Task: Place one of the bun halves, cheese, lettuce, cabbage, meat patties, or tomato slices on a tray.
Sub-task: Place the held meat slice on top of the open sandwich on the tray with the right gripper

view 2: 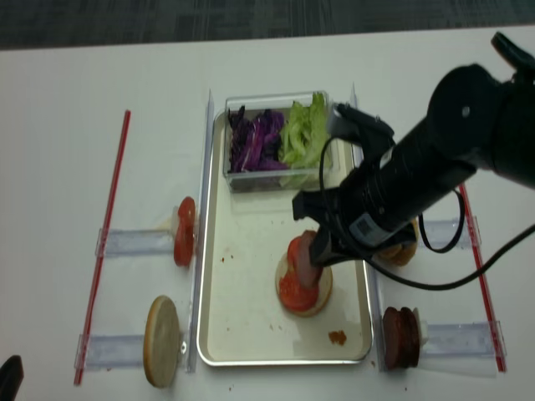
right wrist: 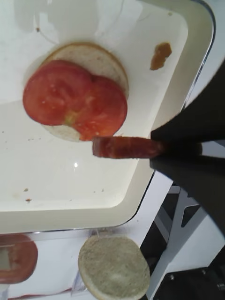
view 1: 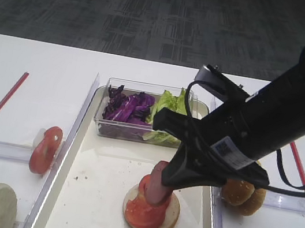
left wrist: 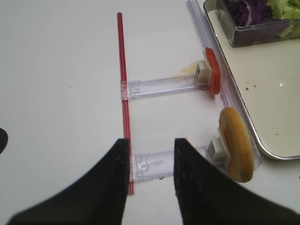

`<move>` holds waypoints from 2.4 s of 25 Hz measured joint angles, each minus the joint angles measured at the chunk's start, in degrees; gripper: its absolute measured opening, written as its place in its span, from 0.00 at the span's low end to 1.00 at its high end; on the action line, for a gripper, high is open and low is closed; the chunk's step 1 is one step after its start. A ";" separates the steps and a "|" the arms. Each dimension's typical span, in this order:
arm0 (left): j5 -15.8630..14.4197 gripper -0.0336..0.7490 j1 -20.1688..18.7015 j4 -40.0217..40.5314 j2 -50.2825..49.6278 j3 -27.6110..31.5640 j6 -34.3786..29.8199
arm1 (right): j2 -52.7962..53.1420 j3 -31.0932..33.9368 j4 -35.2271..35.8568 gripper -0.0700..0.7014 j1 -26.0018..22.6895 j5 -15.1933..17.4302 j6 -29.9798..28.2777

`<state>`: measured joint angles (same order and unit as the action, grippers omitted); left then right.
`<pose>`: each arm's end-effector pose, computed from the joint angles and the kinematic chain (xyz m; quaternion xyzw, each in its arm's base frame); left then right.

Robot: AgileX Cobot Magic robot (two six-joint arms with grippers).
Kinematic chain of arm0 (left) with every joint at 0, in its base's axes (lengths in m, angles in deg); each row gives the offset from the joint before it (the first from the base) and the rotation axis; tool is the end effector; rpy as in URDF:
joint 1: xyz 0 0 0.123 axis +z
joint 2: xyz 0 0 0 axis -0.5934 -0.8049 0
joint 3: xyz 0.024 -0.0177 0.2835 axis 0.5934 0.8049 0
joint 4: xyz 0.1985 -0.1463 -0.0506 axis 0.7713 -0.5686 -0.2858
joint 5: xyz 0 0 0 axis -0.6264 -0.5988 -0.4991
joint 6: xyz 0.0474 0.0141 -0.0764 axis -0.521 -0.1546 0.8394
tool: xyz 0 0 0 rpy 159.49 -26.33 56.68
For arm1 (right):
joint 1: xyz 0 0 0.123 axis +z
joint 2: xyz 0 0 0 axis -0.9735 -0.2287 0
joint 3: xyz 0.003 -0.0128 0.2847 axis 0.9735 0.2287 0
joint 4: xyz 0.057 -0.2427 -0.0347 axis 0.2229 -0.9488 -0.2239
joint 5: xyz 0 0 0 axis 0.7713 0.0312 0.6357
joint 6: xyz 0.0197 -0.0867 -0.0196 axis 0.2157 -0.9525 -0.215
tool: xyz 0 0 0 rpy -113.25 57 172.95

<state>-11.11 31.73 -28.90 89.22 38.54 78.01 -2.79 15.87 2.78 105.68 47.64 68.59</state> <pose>-0.0114 0.0046 0.2653 0.0337 0.8796 0.0022 0.4744 0.2227 0.1753 0.2204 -0.0367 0.9504 0.3080 0.0239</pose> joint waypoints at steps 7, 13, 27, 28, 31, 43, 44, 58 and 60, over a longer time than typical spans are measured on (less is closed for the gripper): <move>0.00 0.33 0.00 0.00 0.00 0.00 0.00 | -5.40 -0.11 10.71 0.20 -1.80 0.36 -10.88; 0.00 0.33 0.00 0.00 0.00 0.00 0.00 | -9.90 -0.11 15.78 0.20 -1.80 0.34 -16.83; 0.00 0.33 0.00 0.00 0.00 0.00 0.00 | -13.41 -0.32 16.56 0.20 -1.84 -1.51 -18.59; 0.00 0.33 0.00 0.00 0.00 0.00 0.00 | -13.41 -0.32 16.56 0.20 -1.92 -1.66 -18.59; 0.00 0.33 0.00 0.00 0.00 0.00 0.00 | -13.45 -0.32 16.34 0.20 -2.46 -1.66 -18.67; 0.00 0.33 0.00 0.00 0.00 0.00 0.00 | -14.71 -0.32 14.17 0.20 -2.86 -1.44 -18.17; 0.00 0.33 0.00 0.00 0.00 0.00 0.00 | -14.71 -0.36 14.17 0.20 -2.86 -1.44 -18.02; 0.00 0.33 0.00 0.00 0.00 0.00 0.00 | -14.71 -0.36 11.71 0.28 -2.87 -1.66 -16.77; 0.00 0.33 0.00 0.00 0.00 0.00 0.00 | -14.71 -0.36 11.43 0.31 -2.87 -1.66 -16.61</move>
<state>-11.11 31.73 -28.90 89.22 38.54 78.01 -17.50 15.51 14.21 102.81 45.99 51.98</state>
